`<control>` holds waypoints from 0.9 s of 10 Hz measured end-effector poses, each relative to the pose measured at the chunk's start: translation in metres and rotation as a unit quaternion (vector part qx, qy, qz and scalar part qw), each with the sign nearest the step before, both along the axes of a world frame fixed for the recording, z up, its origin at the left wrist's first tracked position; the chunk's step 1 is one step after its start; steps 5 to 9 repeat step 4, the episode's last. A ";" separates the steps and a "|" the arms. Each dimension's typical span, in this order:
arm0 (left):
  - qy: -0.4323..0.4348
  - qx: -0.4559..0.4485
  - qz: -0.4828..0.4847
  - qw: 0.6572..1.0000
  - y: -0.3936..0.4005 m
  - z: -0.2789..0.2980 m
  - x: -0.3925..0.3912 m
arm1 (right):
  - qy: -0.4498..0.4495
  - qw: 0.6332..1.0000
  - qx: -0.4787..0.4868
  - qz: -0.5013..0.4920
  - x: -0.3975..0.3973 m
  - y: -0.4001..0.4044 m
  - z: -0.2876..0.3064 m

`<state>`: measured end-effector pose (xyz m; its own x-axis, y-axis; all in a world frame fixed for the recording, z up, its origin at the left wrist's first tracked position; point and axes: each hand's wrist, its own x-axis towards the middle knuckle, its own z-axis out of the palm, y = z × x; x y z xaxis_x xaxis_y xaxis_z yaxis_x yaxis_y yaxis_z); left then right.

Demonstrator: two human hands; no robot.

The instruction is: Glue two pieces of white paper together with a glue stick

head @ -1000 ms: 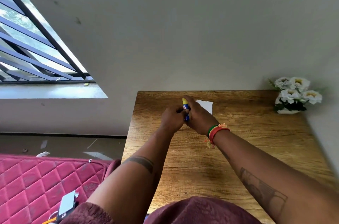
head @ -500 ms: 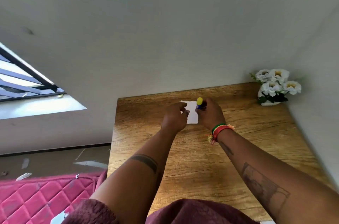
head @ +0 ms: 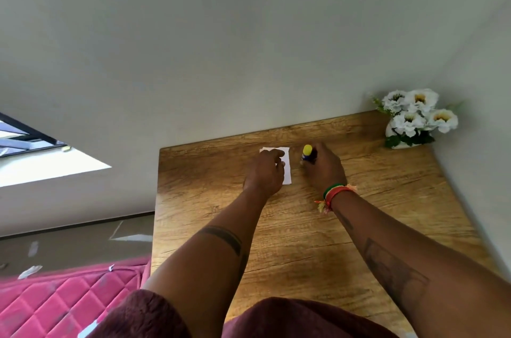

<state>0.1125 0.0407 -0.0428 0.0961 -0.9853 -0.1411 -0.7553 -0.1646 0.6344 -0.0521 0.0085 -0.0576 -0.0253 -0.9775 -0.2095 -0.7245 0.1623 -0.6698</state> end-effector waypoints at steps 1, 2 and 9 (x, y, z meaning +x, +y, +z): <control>0.001 -0.003 -0.002 1.000 0.001 0.003 0.003 | -0.023 1.000 0.017 0.000 -0.001 0.000 0.002; 0.014 -0.019 0.003 1.000 0.002 0.010 0.003 | -0.035 0.999 -0.006 0.009 -0.006 0.005 0.005; 0.007 -0.061 0.015 0.998 0.009 0.044 0.004 | 0.050 0.984 -0.166 0.039 -0.001 0.018 0.044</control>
